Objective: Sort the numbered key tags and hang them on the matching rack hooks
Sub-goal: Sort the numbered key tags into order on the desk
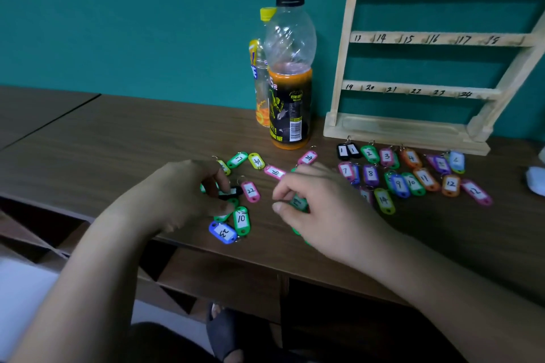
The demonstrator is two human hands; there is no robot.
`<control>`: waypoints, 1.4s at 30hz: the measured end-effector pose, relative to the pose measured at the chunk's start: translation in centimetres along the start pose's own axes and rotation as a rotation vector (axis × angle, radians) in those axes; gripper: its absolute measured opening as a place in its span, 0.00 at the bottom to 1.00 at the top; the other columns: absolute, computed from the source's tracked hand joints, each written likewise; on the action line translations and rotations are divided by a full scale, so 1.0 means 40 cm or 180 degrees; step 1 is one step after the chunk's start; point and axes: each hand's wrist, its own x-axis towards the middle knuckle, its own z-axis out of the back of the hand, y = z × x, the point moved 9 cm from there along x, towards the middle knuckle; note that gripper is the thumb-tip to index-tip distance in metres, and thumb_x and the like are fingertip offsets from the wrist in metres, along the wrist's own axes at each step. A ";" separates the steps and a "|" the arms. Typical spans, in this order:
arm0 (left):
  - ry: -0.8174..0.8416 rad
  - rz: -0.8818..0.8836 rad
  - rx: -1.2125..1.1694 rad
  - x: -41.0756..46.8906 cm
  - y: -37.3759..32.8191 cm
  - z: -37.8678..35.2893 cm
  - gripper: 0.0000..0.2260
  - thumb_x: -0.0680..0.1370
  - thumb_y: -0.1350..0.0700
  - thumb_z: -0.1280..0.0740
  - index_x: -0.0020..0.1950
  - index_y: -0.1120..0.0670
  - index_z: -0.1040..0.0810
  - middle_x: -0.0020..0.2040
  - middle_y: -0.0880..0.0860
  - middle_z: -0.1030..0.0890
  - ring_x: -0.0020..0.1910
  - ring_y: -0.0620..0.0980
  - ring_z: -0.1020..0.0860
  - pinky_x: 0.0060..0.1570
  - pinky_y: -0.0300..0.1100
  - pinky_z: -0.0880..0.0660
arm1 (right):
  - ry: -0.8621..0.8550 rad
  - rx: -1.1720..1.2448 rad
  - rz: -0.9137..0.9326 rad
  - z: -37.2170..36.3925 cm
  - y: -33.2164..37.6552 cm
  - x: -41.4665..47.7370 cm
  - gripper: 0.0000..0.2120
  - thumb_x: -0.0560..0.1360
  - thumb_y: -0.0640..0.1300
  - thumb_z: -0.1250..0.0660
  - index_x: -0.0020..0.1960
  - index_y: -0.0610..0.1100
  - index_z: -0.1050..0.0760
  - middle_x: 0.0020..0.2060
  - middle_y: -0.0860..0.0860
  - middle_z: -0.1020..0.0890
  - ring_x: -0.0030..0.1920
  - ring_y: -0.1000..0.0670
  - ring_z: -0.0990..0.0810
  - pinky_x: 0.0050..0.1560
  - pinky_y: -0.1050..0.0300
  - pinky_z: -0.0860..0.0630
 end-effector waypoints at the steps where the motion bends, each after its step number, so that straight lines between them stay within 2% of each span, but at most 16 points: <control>1: -0.0025 -0.0045 0.0031 -0.002 -0.006 0.002 0.13 0.69 0.44 0.18 0.47 0.35 0.19 0.45 0.32 0.20 0.42 0.33 0.23 0.40 0.38 0.29 | 0.0007 0.0020 0.0051 -0.011 0.014 0.001 0.04 0.76 0.48 0.24 0.47 0.52 0.18 0.43 0.58 0.21 0.50 0.53 0.23 0.54 0.48 0.25; 3: 0.0014 -0.0122 0.0082 -0.004 -0.022 -0.001 0.12 0.69 0.45 0.18 0.47 0.36 0.18 0.44 0.33 0.19 0.42 0.33 0.23 0.42 0.37 0.29 | 0.0034 0.0031 0.0110 -0.033 0.038 0.007 0.04 0.76 0.48 0.23 0.47 0.52 0.18 0.43 0.58 0.21 0.50 0.52 0.23 0.53 0.47 0.25; 7: 0.0150 -0.0271 0.0163 -0.006 -0.054 -0.022 0.11 0.67 0.43 0.18 0.46 0.36 0.16 0.43 0.40 0.17 0.43 0.36 0.21 0.44 0.34 0.24 | 0.0113 -0.0143 0.0212 -0.077 0.073 0.019 0.05 0.75 0.49 0.23 0.50 0.51 0.17 0.44 0.56 0.20 0.51 0.50 0.24 0.54 0.47 0.25; 11: 0.0070 -0.0350 0.0199 -0.001 -0.073 -0.031 0.07 0.69 0.46 0.19 0.44 0.38 0.15 0.41 0.39 0.16 0.44 0.37 0.20 0.46 0.37 0.23 | 0.0092 -0.0285 0.0190 -0.094 0.083 0.024 0.07 0.76 0.50 0.24 0.53 0.49 0.18 0.46 0.53 0.20 0.53 0.48 0.23 0.57 0.46 0.26; 14: -0.0027 -0.0464 0.0211 0.002 -0.084 -0.029 0.05 0.71 0.47 0.20 0.42 0.41 0.14 0.40 0.34 0.17 0.42 0.35 0.20 0.43 0.32 0.25 | 0.0045 -0.0290 0.0120 -0.090 0.074 0.028 0.07 0.77 0.49 0.26 0.54 0.49 0.18 0.46 0.53 0.20 0.54 0.48 0.24 0.58 0.45 0.27; 19: -0.0274 -0.0591 0.0217 0.005 -0.093 -0.016 0.05 0.73 0.50 0.22 0.40 0.41 0.15 0.37 0.37 0.17 0.40 0.37 0.20 0.37 0.33 0.28 | 0.0013 -0.0125 0.0014 -0.073 0.061 0.030 0.09 0.77 0.48 0.25 0.55 0.48 0.20 0.47 0.55 0.18 0.52 0.49 0.24 0.56 0.46 0.25; 21: -0.0363 -0.0661 0.0032 0.000 -0.105 -0.007 0.05 0.75 0.49 0.23 0.41 0.42 0.16 0.38 0.39 0.16 0.39 0.39 0.20 0.39 0.36 0.27 | 0.0043 0.0046 -0.0150 -0.068 0.046 0.030 0.11 0.77 0.47 0.25 0.57 0.48 0.20 0.47 0.55 0.17 0.52 0.50 0.22 0.54 0.47 0.23; 23: -0.0428 -0.0799 -0.0226 -0.010 -0.129 0.003 0.05 0.77 0.50 0.24 0.42 0.43 0.16 0.37 0.40 0.16 0.38 0.39 0.20 0.37 0.32 0.29 | 0.0025 0.0426 -0.0413 -0.058 0.022 0.034 0.11 0.77 0.47 0.24 0.58 0.49 0.20 0.46 0.57 0.16 0.49 0.54 0.19 0.52 0.51 0.21; 27: -0.0543 -0.1015 -0.0784 -0.031 -0.190 0.016 0.05 0.80 0.52 0.26 0.44 0.45 0.16 0.37 0.44 0.14 0.36 0.41 0.19 0.38 0.31 0.29 | -0.0153 0.0961 -0.0721 -0.001 -0.019 0.041 0.05 0.77 0.45 0.23 0.52 0.50 0.17 0.41 0.57 0.14 0.42 0.60 0.17 0.44 0.62 0.22; 31: -0.0555 -0.1087 -0.0944 -0.032 -0.223 -0.009 0.04 0.79 0.54 0.25 0.47 0.45 0.16 0.40 0.44 0.14 0.37 0.44 0.17 0.41 0.35 0.25 | -0.0105 0.0902 -0.0769 0.076 -0.062 0.032 0.03 0.76 0.46 0.22 0.47 0.51 0.16 0.38 0.57 0.14 0.40 0.59 0.17 0.42 0.61 0.23; 35: -0.0446 -0.1104 -0.0805 -0.025 -0.240 -0.040 0.01 0.78 0.49 0.24 0.48 0.43 0.15 0.42 0.43 0.14 0.42 0.44 0.19 0.42 0.31 0.28 | -0.0108 0.0410 -0.0973 0.202 -0.161 0.011 0.03 0.77 0.45 0.23 0.49 0.53 0.14 0.41 0.58 0.14 0.43 0.61 0.17 0.43 0.66 0.24; 39: -0.0310 -0.1057 -0.0646 -0.016 -0.236 -0.060 0.02 0.78 0.46 0.25 0.48 0.42 0.16 0.43 0.42 0.15 0.45 0.43 0.19 0.45 0.36 0.26 | -0.0317 0.0166 -0.1401 0.318 -0.312 -0.034 0.04 0.76 0.45 0.21 0.49 0.53 0.14 0.43 0.57 0.13 0.46 0.58 0.16 0.51 0.53 0.19; 42: -0.0245 -0.1050 -0.0597 -0.008 -0.235 -0.073 0.02 0.78 0.46 0.25 0.48 0.42 0.16 0.43 0.42 0.15 0.46 0.44 0.18 0.49 0.43 0.23 | -0.0385 -0.0050 -0.1618 0.355 -0.393 -0.068 0.04 0.75 0.46 0.21 0.47 0.54 0.14 0.43 0.56 0.14 0.46 0.55 0.16 0.47 0.50 0.19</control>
